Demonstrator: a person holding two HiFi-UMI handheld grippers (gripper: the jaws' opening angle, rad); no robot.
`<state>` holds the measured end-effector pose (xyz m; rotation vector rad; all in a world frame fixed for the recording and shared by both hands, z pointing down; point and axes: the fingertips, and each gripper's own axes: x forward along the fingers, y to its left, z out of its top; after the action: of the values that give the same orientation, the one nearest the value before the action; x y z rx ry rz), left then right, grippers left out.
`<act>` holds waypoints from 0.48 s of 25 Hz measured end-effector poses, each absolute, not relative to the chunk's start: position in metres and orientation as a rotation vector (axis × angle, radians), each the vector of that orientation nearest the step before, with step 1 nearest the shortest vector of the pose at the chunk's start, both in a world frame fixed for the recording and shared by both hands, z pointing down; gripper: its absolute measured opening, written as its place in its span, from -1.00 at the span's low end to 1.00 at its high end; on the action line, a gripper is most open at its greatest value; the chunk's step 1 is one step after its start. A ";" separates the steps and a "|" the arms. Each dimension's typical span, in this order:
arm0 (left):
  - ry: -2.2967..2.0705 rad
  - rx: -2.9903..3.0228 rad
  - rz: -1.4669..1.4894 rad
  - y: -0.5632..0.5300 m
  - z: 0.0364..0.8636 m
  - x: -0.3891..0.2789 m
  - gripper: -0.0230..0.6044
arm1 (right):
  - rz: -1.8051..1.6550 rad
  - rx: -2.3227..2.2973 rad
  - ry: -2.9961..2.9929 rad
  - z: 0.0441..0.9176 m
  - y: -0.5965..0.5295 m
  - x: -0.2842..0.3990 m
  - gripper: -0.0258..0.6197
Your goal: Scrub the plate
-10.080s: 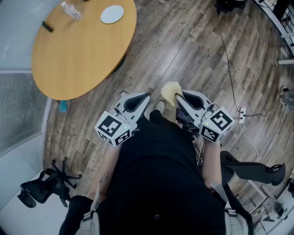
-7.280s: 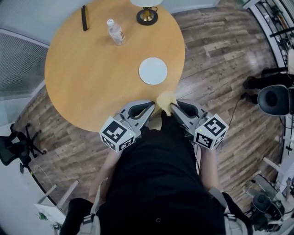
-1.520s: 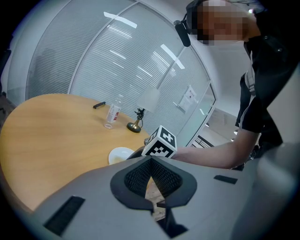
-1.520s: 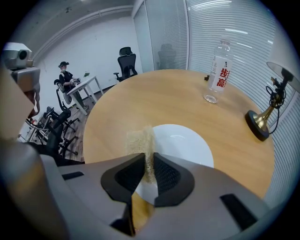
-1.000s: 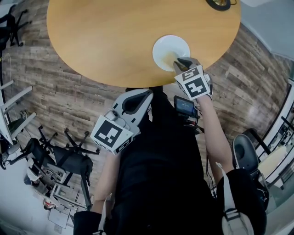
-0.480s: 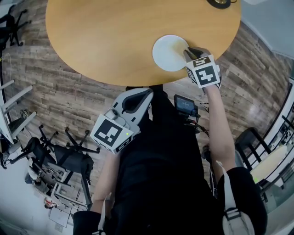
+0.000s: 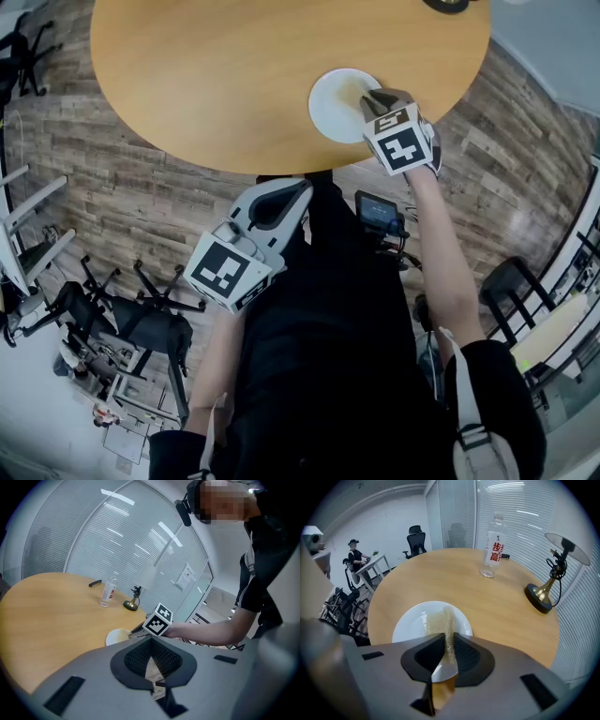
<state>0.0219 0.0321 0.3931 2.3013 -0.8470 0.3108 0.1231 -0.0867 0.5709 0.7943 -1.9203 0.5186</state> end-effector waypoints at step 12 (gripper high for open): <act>-0.869 2.299 0.298 0.034 0.392 0.016 -0.89 | 0.475 0.673 -1.984 0.566 -0.065 0.079 -0.77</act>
<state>0.0163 0.0335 0.3918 2.2987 -0.8693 0.2979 0.0790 -0.0646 0.5662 0.6732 -1.9839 0.4754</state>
